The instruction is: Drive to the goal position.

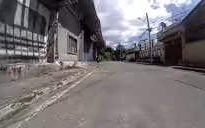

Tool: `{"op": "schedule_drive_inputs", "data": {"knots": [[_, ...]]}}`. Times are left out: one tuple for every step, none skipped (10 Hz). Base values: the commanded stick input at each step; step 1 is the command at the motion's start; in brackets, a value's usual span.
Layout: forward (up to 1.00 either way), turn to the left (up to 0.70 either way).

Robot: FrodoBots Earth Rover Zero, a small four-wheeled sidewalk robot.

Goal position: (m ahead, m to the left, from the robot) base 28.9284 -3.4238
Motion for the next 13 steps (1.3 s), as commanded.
{"op": "schedule_drive_inputs", "data": {"knots": [[0.85,0.0],[0.85,0.0],[0.85,0.0],[0.85,0.0],[0.85,0.0],[0.85,0.0],[0.85,-0.08],[0.85,-0.21],[0.85,-0.34],[0.85,-0.34],[0.85,-0.34],[0.85,-0.34],[0.85,-0.34]]}}
